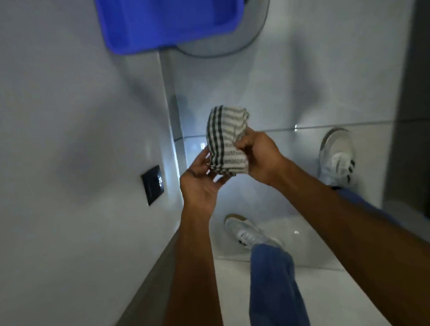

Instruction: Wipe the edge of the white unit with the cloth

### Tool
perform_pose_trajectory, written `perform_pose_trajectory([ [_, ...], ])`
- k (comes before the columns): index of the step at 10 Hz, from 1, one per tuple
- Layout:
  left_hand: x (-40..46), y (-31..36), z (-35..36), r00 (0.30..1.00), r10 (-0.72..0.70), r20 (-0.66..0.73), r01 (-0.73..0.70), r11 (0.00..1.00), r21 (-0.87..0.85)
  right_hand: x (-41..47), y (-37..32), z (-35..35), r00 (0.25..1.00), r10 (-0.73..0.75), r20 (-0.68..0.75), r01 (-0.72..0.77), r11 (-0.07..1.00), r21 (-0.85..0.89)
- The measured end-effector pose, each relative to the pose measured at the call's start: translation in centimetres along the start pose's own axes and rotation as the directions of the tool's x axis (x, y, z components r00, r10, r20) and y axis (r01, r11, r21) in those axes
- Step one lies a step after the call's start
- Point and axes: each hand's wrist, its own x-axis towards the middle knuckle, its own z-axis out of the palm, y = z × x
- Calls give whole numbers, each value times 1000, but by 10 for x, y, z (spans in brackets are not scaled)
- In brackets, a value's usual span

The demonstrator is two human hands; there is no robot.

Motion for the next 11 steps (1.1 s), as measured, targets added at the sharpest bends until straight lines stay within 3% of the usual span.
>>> perform_pose_trajectory([
  [1,-29,38,30,991,55,122,-37,989,-146,-26,-55,40,992,-25,126,52,975,-217],
  [2,-43,77,65,979,139,148,-118,982,-144,-37,-114,80,959,-20,283,184,803,-566],
  [3,-40,112,97,976,182,121,-172,981,-87,-30,-179,126,921,-133,366,390,330,-860],
  [4,-18,147,132,988,147,48,-150,987,61,7,-232,175,820,-395,414,426,-62,-903],
  [5,20,183,165,995,92,-47,-86,990,114,64,-264,209,815,-384,434,390,-191,-901],
  [7,76,219,177,979,127,-159,-71,944,322,131,-263,209,919,-204,339,186,-533,-825],
  [8,54,226,169,966,179,-187,-84,900,428,114,-258,214,931,-235,280,94,-586,-805],
  [9,3,236,163,919,357,-167,-208,799,565,70,-253,237,914,-253,318,104,-611,-785],
  [10,-79,247,153,770,621,-148,-384,635,670,4,-253,280,846,-135,516,276,-718,-639],
  [11,-187,259,145,395,903,-166,-481,358,800,-88,-248,338,631,12,776,484,-788,-381],
])
